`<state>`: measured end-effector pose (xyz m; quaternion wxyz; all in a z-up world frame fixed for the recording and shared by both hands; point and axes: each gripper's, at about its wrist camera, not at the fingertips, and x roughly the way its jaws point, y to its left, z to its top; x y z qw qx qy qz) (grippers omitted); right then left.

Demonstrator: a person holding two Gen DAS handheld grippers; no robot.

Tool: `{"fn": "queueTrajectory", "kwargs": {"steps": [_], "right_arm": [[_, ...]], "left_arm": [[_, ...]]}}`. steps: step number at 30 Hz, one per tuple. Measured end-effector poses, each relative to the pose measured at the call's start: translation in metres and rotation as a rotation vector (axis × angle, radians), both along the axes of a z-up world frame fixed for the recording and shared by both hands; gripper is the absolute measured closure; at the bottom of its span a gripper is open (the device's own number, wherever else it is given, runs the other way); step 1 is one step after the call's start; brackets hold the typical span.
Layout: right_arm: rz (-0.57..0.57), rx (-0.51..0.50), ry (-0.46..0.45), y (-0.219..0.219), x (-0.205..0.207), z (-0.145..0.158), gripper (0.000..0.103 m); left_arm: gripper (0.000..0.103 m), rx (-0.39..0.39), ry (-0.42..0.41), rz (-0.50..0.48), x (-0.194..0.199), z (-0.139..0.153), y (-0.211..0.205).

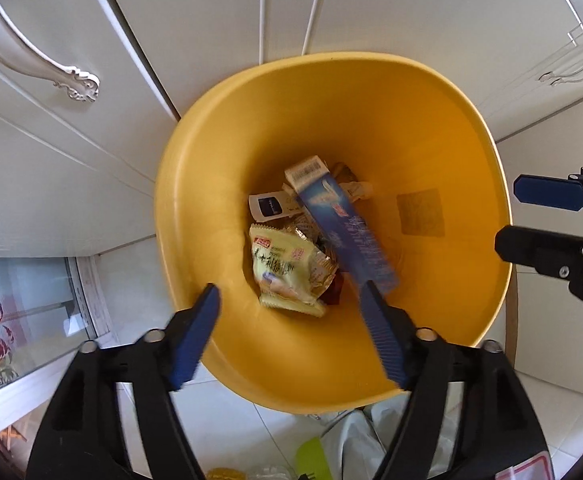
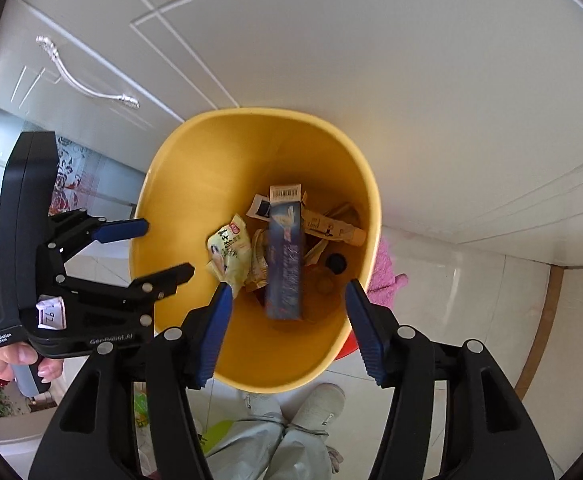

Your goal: Collect trash

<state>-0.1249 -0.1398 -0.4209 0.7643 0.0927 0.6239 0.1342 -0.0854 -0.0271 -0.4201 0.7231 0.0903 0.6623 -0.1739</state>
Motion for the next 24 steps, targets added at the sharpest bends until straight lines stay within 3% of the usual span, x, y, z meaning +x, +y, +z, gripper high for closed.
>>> {"fn": "queueTrajectory", "kwargs": {"steps": [9,14,24], "right_arm": [[-0.040,0.007,-0.025,-0.011,0.000,0.005,0.043],[-0.075,0.003,-0.058,-0.013,-0.012,0.023,0.043],[-0.182,-0.145,-0.209,-0.007,-0.050,0.070,0.043]], "left_arm": [[0.023,0.011,-0.022,0.028,-0.008,0.009,-0.001],[0.023,-0.009,-0.044,0.148,-0.018,0.026,0.014],[0.019,0.013,-0.135,0.352,-0.049,0.075,0.043]]}}
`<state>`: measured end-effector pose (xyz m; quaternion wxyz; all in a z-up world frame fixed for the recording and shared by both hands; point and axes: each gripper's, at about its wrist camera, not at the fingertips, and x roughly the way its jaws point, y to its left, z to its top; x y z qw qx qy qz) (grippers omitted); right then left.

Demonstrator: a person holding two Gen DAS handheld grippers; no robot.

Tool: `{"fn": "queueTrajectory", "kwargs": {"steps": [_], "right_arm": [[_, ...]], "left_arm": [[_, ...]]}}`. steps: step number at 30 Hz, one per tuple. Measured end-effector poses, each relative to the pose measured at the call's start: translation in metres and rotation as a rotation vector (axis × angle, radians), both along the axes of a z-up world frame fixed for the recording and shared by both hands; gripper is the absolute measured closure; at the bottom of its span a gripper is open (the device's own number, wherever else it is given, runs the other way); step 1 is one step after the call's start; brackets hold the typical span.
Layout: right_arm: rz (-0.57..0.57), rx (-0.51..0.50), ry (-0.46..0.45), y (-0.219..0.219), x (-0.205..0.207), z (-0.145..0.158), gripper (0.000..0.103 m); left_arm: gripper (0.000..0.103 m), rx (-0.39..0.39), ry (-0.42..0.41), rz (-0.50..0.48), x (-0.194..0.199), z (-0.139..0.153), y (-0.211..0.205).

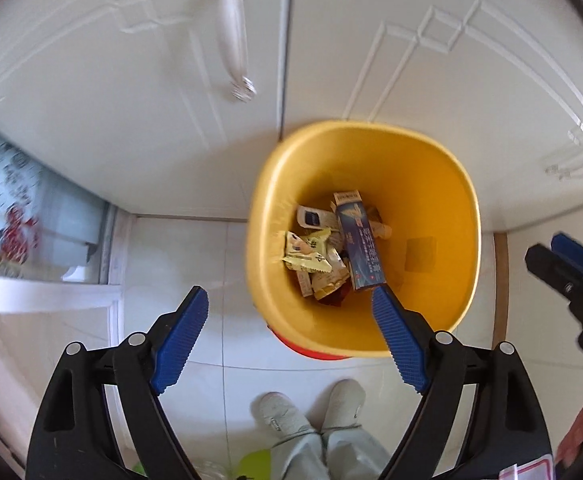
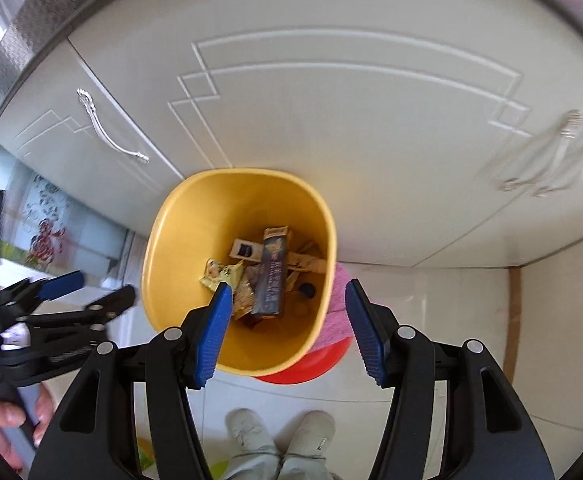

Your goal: Collect trash

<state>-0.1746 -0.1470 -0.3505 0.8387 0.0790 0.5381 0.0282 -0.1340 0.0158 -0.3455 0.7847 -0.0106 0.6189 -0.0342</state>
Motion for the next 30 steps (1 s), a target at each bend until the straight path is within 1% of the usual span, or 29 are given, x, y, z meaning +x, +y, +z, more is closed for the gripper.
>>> {"fn": "queueTrajectory", "kwargs": {"steps": [3,6,11,15,19,30], "right_arm": [[-0.040,-0.048,-0.019,0.001,-0.010,0.007,0.042],[-0.078,-0.076,0.017,0.003,-0.017,0.012,0.042],[-0.070,-0.063,0.031,0.010,-0.024,0.023,0.042],[-0.054,-0.070,0.023,0.013,-0.028,0.037,0.042],[-0.054,-0.065,0.017,0.013,-0.030,0.044,0.042],[-0.051,-0.060,0.017,0.010,-0.033,0.043,0.042]], "left_arm": [[0.018,0.003,-0.034,0.041,-0.008,0.020,0.003],[0.015,0.010,-0.066,0.071,-0.017,0.038,0.003],[0.012,0.012,-0.093,0.097,-0.027,0.063,0.003],[0.011,0.013,-0.093,0.103,-0.032,0.072,0.003],[0.010,0.010,-0.094,0.094,-0.036,0.080,0.001],[0.010,0.003,-0.099,0.101,-0.039,0.087,-0.001]]}}
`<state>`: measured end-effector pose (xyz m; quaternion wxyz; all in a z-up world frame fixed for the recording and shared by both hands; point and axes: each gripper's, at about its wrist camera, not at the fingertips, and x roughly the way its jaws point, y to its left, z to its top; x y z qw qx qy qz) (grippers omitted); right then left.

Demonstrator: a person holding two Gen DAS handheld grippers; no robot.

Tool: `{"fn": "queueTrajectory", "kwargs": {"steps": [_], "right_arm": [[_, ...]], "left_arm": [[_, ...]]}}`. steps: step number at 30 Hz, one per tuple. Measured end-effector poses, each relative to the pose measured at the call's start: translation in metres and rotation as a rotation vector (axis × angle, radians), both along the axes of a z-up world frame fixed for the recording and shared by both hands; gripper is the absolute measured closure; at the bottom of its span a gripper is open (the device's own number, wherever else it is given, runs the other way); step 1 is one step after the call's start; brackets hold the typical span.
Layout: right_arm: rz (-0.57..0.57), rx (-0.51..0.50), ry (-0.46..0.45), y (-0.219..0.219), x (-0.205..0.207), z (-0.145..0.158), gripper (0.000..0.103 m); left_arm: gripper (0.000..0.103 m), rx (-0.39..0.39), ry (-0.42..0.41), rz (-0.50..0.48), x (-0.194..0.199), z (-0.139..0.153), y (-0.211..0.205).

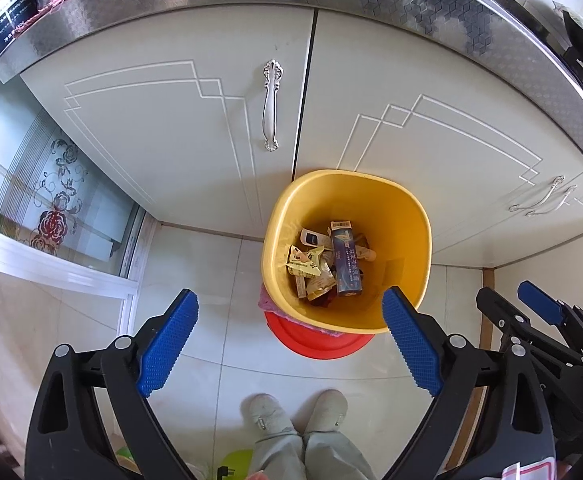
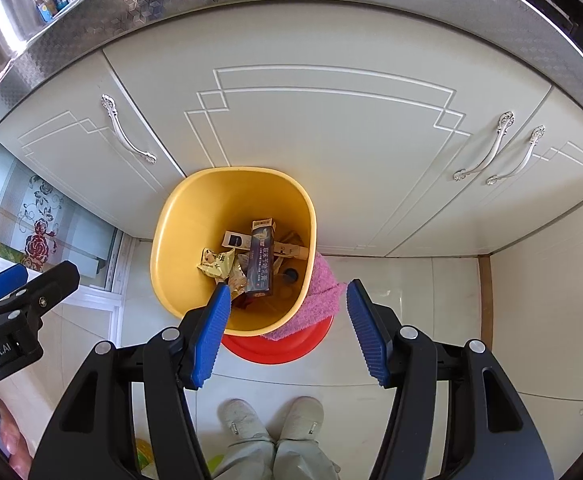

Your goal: Collect trash

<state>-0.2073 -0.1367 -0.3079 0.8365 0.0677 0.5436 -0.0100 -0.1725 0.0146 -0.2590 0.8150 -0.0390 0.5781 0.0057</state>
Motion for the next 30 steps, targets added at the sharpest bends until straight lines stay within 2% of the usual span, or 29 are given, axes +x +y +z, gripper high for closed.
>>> {"fn": "queueTrajectory", "kwargs": {"steps": [30], "right_arm": [[0.009,0.012,-0.016,0.0001,0.0005,0.0094,0.042]], "left_arm": [[0.010,0.002,-0.006,-0.003,0.0022,0.0044,0.0022]]}}
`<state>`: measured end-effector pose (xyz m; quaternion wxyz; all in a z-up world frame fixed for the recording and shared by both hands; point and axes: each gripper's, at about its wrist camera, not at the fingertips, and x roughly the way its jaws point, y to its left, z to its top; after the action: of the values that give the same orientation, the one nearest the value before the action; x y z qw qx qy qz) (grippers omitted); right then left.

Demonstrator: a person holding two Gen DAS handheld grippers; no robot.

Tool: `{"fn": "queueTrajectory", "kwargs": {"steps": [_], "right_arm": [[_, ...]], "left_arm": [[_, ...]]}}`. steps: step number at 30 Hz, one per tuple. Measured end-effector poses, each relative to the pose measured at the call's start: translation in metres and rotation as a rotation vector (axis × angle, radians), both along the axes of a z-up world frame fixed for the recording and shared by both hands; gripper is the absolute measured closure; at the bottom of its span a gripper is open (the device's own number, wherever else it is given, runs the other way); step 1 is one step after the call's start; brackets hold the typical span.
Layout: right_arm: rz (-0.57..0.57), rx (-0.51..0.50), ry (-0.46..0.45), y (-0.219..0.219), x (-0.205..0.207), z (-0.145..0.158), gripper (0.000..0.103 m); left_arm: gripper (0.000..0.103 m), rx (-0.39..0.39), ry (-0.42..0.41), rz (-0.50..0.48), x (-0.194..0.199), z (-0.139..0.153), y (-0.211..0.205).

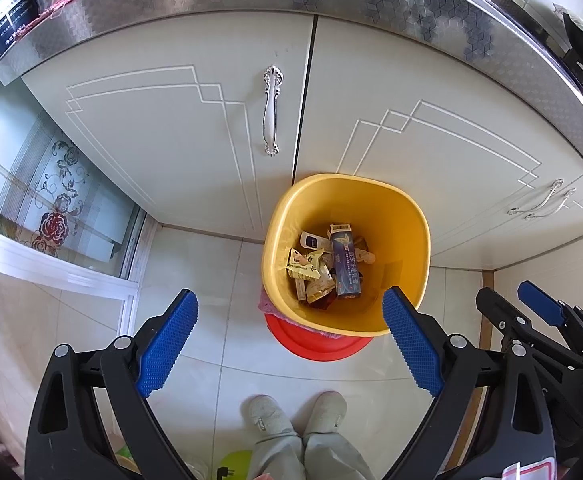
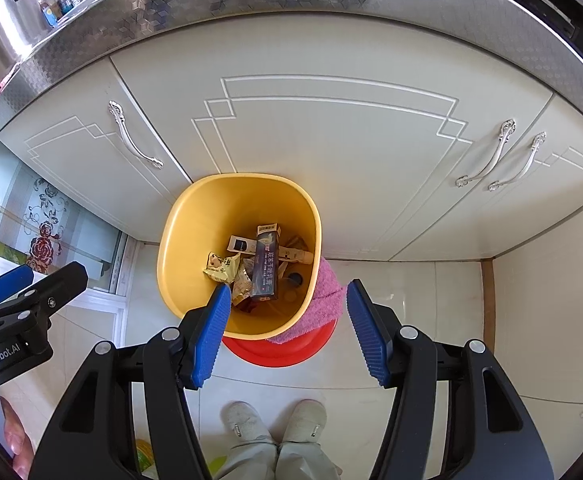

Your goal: Collect trash

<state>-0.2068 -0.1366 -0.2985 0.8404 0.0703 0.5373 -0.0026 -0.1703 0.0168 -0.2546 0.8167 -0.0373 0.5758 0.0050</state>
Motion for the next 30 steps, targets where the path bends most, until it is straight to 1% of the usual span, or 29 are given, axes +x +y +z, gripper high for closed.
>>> {"fn": "queueTrajectory", "kwargs": {"steps": [10,13,25,30], "right_arm": [[0.002,0.003,-0.001,0.0004,-0.0001,0.0007,0.042],[0.002,0.003,-0.003,0.0005,-0.0003,0.0006,0.042],[0.002,0.005,-0.003,0.0010,-0.0009,0.0006,0.042],[0.003,0.005,-0.003,0.0008,-0.0015,0.0005,0.042]], "left_arm": [[0.010,0.004,-0.003,-0.006,0.0019,0.0021,0.0000],[0.010,0.012,-0.004,0.011,0.0021,0.0024,-0.0011],[0.010,0.006,-0.012,0.007,0.0019,0.0051,0.0008],[0.012,0.031,-0.019,-0.003,0.0009,0.0053,-0.0021]]}}
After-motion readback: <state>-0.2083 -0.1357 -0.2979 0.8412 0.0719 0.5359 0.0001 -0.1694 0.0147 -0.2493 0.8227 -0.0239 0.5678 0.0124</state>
